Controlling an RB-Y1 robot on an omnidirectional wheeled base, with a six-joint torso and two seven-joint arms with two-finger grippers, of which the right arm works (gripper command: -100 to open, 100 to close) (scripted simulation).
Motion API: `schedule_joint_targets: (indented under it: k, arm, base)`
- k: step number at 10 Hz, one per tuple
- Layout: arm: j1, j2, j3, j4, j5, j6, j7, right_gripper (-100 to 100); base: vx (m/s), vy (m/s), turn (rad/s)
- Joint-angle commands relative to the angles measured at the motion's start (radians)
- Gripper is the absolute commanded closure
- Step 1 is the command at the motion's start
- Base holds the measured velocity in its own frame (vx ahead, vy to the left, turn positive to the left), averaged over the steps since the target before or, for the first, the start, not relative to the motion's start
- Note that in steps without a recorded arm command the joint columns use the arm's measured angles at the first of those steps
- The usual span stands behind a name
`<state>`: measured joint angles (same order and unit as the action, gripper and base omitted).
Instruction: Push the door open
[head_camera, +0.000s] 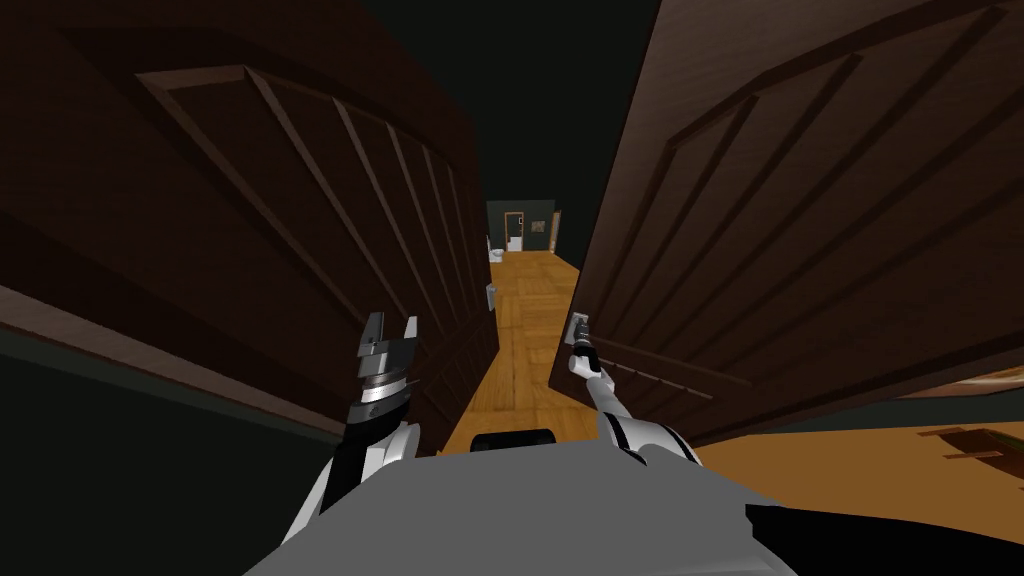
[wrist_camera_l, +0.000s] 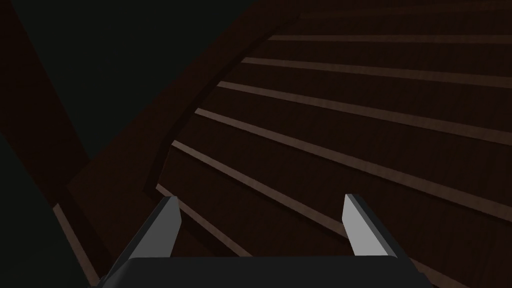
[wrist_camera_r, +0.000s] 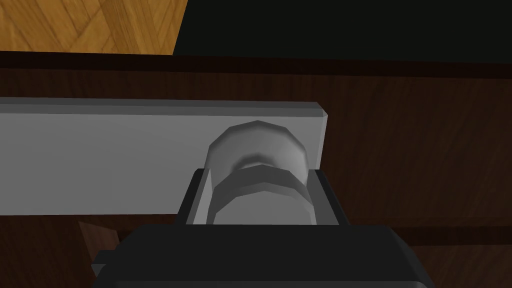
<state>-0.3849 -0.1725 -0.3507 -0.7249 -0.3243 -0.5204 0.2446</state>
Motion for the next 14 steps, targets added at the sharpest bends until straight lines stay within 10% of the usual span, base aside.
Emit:
schedule_joint_targets:
  k: [1,14]
  arm:
    - [-0.016,0.008,-0.043,0.007,-0.007,-0.028,0.037,100]
    - [-0.110,0.125,-0.247,0.062,-0.043,-0.093,0.262,100]
  base:
    - [0.063,-0.040,-0.018]
    - [0.097,-0.040,-0.013]
